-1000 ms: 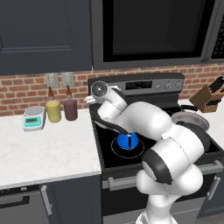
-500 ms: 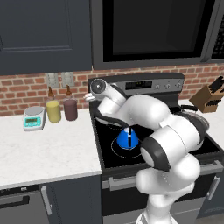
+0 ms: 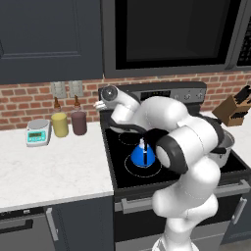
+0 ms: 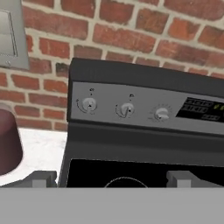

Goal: Pick the kettle from the counter and place it on a stove burner. Then turn the burner on.

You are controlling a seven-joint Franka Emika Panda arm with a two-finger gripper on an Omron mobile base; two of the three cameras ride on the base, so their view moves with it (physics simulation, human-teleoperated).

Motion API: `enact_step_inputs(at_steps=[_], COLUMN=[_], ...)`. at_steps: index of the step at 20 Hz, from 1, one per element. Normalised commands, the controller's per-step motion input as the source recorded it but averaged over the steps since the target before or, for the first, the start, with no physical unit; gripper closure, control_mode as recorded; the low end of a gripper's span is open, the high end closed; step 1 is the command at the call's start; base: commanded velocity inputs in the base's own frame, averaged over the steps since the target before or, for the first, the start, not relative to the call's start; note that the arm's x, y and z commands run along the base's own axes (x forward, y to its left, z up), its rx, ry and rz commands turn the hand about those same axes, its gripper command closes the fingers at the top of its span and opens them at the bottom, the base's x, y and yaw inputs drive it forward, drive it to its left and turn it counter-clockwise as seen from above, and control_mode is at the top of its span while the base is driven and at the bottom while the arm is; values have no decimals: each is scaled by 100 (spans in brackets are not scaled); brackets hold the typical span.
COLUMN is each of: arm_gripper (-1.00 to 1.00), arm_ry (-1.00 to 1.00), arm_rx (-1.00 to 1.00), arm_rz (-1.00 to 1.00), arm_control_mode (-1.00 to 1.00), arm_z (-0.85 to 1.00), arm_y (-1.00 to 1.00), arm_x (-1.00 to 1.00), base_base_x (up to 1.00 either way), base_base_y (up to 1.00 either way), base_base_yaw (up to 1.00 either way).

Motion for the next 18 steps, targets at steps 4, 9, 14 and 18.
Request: enact_step_inputs(at_steps=[4,9,14,18], arm_gripper=[-100,-100,-100,-100], arm_ry=[1,0,1,0], arm_rx=[0,-1,-1,0], arm_rz=[0,0,0,0], arm_control_mode=[-100,-100,-100,-100], arm_z=[-9,-9,-16,-18], arm_y=[1,0,3,3], arm_x=[39,41,30,30], base_base_x=[0,0,0,0], base_base_y=[0,0,0,0], base_base_yaw=[0,0,0,0])
